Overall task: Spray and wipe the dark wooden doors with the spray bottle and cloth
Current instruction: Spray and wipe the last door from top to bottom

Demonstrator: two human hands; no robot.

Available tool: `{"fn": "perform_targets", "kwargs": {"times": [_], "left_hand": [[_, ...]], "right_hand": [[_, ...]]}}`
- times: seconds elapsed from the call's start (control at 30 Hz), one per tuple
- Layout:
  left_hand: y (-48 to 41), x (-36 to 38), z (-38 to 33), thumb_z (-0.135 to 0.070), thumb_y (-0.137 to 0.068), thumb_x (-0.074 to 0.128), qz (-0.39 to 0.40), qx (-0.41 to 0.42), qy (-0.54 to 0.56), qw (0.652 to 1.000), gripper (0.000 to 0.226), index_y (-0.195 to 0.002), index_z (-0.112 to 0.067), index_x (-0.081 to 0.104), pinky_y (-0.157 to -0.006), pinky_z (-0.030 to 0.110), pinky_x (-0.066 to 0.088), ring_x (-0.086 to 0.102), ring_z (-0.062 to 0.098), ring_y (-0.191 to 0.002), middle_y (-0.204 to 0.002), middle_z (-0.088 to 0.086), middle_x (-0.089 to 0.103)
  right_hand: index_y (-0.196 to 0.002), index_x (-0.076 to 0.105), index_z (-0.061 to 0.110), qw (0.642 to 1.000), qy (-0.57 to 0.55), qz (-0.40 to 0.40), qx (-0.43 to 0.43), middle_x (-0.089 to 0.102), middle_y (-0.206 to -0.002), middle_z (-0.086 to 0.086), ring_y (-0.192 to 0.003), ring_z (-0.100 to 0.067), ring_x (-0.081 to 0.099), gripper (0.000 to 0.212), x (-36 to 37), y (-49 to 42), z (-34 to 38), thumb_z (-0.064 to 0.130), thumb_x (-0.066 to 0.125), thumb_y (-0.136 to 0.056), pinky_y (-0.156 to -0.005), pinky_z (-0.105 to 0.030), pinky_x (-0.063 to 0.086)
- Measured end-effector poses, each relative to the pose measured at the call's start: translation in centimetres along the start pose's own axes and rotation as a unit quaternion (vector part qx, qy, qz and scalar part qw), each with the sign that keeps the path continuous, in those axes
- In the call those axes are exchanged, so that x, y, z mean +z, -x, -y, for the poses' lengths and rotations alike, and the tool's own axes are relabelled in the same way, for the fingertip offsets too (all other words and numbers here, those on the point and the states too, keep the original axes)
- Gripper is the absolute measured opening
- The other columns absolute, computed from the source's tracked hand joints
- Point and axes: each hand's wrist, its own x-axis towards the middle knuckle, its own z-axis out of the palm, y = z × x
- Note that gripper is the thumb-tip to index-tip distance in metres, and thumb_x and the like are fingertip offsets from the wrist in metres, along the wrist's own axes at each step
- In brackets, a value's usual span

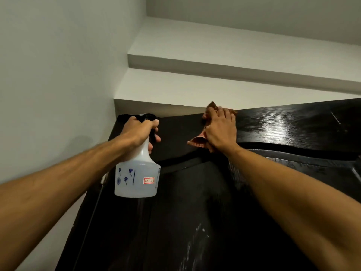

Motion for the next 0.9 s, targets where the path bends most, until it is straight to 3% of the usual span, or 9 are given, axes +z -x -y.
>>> {"fn": "perform_targets", "kwargs": {"times": [0.17, 0.23, 0.33, 0.37, 0.53, 0.7, 0.73, 0.83, 0.9], "left_hand": [[1.0, 4.1, -2.0, -0.037, -0.105, 0.058, 0.012, -0.004, 0.018, 1.0, 0.031, -0.098, -0.009, 0.069, -0.052, 0.031, 0.052, 0.06, 0.017, -0.047, -0.088, 0.013, 0.078], [1.9, 6.8, -3.5, -0.035, -0.104, 0.059, 0.019, -0.012, 0.035, 0.999, 0.031, -0.096, -0.008, 0.069, -0.048, 0.029, 0.052, 0.059, 0.017, -0.046, -0.087, 0.014, 0.078], [3.0, 10.7, -5.3, -0.034, -0.105, 0.059, 0.042, -0.027, 0.047, 0.998, 0.03, -0.098, -0.007, 0.069, -0.046, 0.027, 0.052, 0.06, 0.017, -0.048, -0.088, 0.014, 0.077], [3.4, 12.1, -5.9, -0.035, -0.105, 0.058, 0.047, -0.029, 0.044, 0.997, 0.03, -0.1, -0.007, 0.069, -0.047, 0.027, 0.053, 0.061, 0.017, -0.05, -0.088, 0.014, 0.077], [4.8, 18.6, -9.3, -0.034, -0.105, 0.058, 0.048, -0.018, 0.039, 0.998, 0.029, -0.098, -0.008, 0.069, -0.05, 0.029, 0.051, 0.062, 0.018, -0.052, -0.089, 0.016, 0.077], [6.0, 23.7, -12.1, -0.034, -0.105, 0.058, 0.046, -0.03, 0.049, 0.997, 0.029, -0.102, -0.007, 0.067, -0.05, 0.029, 0.051, 0.061, 0.018, -0.055, -0.091, 0.017, 0.076], [6.2, 24.5, -12.7, -0.034, -0.105, 0.058, 0.045, -0.028, 0.048, 0.997, 0.029, -0.101, -0.007, 0.067, -0.05, 0.029, 0.051, 0.06, 0.019, -0.055, -0.091, 0.017, 0.076], [6.7, 26.8, -14.2, -0.033, -0.105, 0.058, 0.042, -0.023, 0.04, 0.998, 0.029, -0.099, -0.007, 0.069, -0.053, 0.031, 0.051, 0.06, 0.022, -0.058, -0.089, 0.017, 0.075], [6.8, 28.5, -15.2, -0.034, -0.105, 0.058, 0.044, -0.016, 0.032, 0.998, 0.031, -0.1, -0.006, 0.07, -0.056, 0.033, 0.051, 0.061, 0.024, -0.059, -0.089, 0.017, 0.076]], "right_hand": [[-0.16, 0.031, 0.029, 0.956, -0.005, 0.143, -0.255, 0.025, -0.169, -0.004, -0.155, -0.024, 0.019, 0.068, 0.1, 4.6, 0.9, 0.021, 0.052, -0.096, -0.128, -0.044, 0.01], [-0.157, 0.037, 0.03, 0.972, -0.005, 0.113, -0.207, 0.031, -0.166, -0.003, -0.153, -0.025, 0.026, 0.068, -2.0, 3.4, -3.0, 0.022, 0.051, -0.091, -0.127, -0.044, 0.016], [-0.154, 0.041, 0.025, 1.0, 0.002, 0.012, 0.024, 0.036, -0.162, -0.007, -0.15, -0.032, 0.03, 0.068, -5.0, 2.2, -10.8, 0.024, 0.053, -0.087, -0.126, -0.048, 0.019], [-0.155, 0.039, 0.023, 0.999, 0.012, 0.004, 0.041, 0.034, -0.164, -0.008, -0.152, -0.033, 0.027, 0.068, -5.5, 2.7, -12.1, 0.024, 0.053, -0.088, -0.126, -0.048, 0.017], [-0.158, 0.034, 0.031, 0.962, -0.023, 0.132, -0.24, 0.028, -0.168, 0.0, -0.155, -0.021, 0.022, 0.071, -6.5, 4.9, -14.7, 0.021, 0.05, -0.09, -0.128, -0.047, 0.015], [-0.15, 0.044, 0.023, 0.998, -0.001, 0.004, 0.059, 0.044, -0.155, -0.008, -0.141, -0.029, 0.038, 0.064, -12.8, 1.5, -26.8, 0.018, 0.059, -0.088, -0.121, -0.047, 0.026], [-0.15, 0.045, 0.023, 0.998, 0.011, 0.0, 0.054, 0.044, -0.156, -0.008, -0.14, -0.029, 0.038, 0.065, -13.2, 1.8, -27.3, 0.019, 0.059, -0.087, -0.121, -0.047, 0.026], [-0.154, 0.043, 0.025, 0.981, -0.026, 0.093, -0.168, 0.036, -0.163, -0.005, -0.149, -0.028, 0.032, 0.073, -11.3, 3.8, -24.7, 0.021, 0.05, -0.081, -0.123, -0.048, 0.023], [-0.158, 0.035, 0.028, 0.961, -0.025, 0.147, -0.234, 0.029, -0.167, -0.002, -0.154, -0.023, 0.024, 0.071, -11.3, 3.9, -24.9, 0.019, 0.049, -0.089, -0.127, -0.045, 0.016]]}}
